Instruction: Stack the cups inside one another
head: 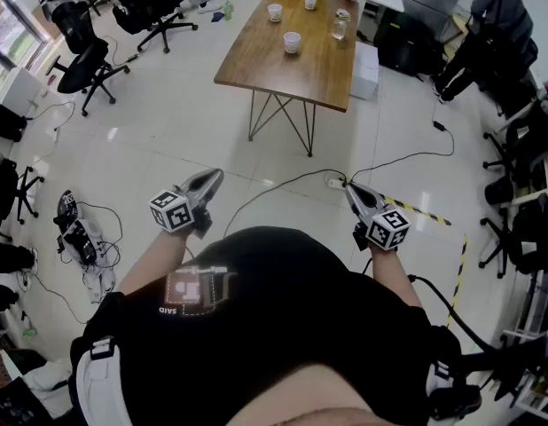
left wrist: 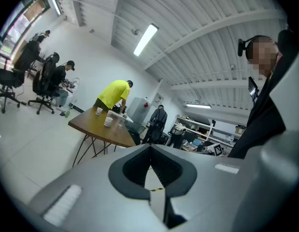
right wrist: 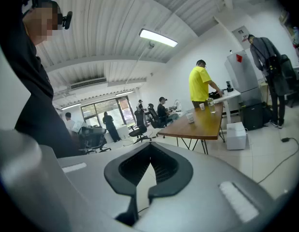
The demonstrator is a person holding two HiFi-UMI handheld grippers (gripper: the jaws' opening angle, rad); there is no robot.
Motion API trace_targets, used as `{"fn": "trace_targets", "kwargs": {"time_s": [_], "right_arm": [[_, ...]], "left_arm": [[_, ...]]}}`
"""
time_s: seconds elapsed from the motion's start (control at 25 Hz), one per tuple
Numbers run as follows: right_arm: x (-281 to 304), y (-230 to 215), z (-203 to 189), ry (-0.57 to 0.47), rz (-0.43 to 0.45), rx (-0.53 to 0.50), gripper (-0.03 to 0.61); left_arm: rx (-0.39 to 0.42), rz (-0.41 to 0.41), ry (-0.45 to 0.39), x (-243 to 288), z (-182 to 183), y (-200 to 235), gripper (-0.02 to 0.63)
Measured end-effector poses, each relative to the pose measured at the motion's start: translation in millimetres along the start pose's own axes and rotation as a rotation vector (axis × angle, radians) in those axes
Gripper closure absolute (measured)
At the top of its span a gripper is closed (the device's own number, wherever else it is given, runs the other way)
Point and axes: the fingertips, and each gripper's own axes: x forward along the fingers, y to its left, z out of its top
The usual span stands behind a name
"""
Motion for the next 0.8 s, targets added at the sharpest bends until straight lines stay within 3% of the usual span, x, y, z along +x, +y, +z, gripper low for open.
{"fn": "trace_targets", "kwargs": {"time_s": [0.16,0.36,0.6,0.8], "right_arm": [[26,-3,-1,0.018,0.033,-0.009,0.565],[94,27,4,0.062,0.125,-0.05,0.565],[223,78,22,0.087,0.179,-0.144,0.565],[347,128,50,0.05,0.2,-0.121,0.565]], "left_arm": [[-0.007,0.033,-0.002,-10,-3,14,0.612],[-0.016,0.103,-0.06,-46,10,62,0.612],[-0.052,0.118,-0.171,-103,41,170,0.612],[-0.007,0.118,-0.141,-158,86,260,0.612]]}}
